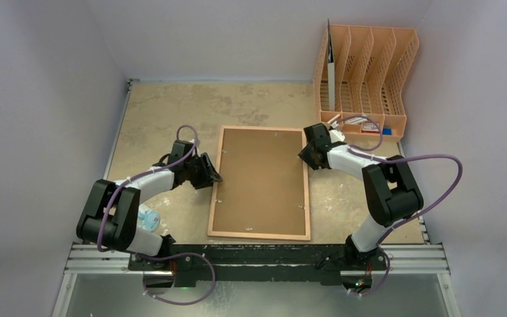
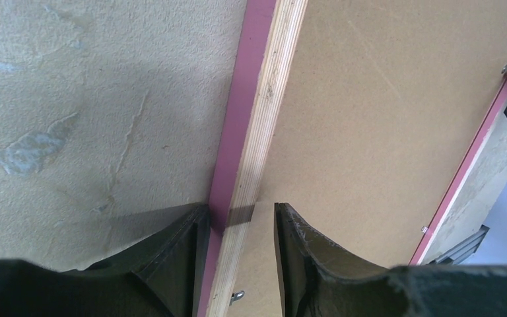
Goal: Put the photo into the frame
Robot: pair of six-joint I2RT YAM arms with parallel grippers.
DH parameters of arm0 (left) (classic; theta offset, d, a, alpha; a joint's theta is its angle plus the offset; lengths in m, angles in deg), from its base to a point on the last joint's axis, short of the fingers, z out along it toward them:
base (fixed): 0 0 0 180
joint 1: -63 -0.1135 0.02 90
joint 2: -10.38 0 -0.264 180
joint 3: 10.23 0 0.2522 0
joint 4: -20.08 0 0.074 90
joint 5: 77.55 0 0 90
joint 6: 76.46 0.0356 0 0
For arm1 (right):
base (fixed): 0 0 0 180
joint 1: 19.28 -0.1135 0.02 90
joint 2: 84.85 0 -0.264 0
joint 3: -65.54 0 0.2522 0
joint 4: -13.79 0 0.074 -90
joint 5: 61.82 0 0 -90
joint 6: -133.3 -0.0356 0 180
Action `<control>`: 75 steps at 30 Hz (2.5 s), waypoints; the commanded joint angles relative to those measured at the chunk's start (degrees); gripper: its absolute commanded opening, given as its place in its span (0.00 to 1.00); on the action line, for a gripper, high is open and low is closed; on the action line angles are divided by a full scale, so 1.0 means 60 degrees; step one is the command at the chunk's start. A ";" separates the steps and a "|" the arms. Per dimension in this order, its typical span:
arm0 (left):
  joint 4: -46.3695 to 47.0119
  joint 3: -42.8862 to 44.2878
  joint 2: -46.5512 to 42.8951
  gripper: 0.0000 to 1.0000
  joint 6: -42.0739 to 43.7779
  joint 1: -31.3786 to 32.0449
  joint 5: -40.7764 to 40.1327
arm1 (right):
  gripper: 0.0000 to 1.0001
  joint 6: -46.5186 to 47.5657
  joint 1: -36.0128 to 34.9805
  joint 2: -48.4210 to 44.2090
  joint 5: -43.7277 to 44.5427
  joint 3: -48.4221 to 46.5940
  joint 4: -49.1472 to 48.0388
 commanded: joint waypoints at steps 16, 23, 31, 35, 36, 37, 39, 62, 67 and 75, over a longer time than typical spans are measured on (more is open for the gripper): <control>-0.2503 0.1148 -0.1476 0.60 0.0710 0.0261 -0.1154 | 0.45 0.2762 -0.0156 -0.0284 -0.1239 0.0013 -0.0244; -0.2690 0.1397 -0.1544 0.61 0.0729 0.0261 -0.1190 | 0.49 0.3337 -0.0160 -0.0273 -0.1073 -0.0132 0.0699; -0.2651 0.1428 -0.1444 0.61 0.0711 0.0261 -0.1062 | 0.28 0.3198 -0.0178 -0.0463 -0.0256 0.0057 0.0934; -0.2696 0.1446 -0.1490 0.60 0.0720 0.0261 -0.1026 | 0.13 0.2887 -0.0171 -0.0445 -0.0535 0.0148 0.0597; -0.2719 0.1461 -0.1523 0.60 0.0728 0.0261 -0.1018 | 0.11 0.2700 -0.0171 -0.0444 -0.0611 0.0179 0.0494; -0.2741 0.1461 -0.1554 0.60 0.0736 0.0263 -0.1028 | 0.09 0.2505 -0.0171 -0.0459 -0.0591 0.0192 0.0418; -0.2799 0.1482 -0.1593 0.60 0.0757 0.0265 -0.1026 | 0.07 0.1979 -0.0157 -0.0497 -0.0623 0.0221 0.0155; -0.4706 0.1186 -0.3030 0.65 -0.0408 0.0261 -0.3448 | 0.59 -0.0468 -0.0274 0.0164 -0.1530 0.0069 -0.1724; -0.4405 0.0658 -0.3338 0.65 -0.1078 0.0261 -0.4219 | 0.63 0.0490 -0.0273 -0.0941 -0.1183 0.0373 -0.1471; -0.3459 -0.0080 -0.3219 0.46 -0.1861 0.0261 -0.4887 | 0.57 0.2259 -0.1153 -0.2340 -0.2381 0.0824 -0.3064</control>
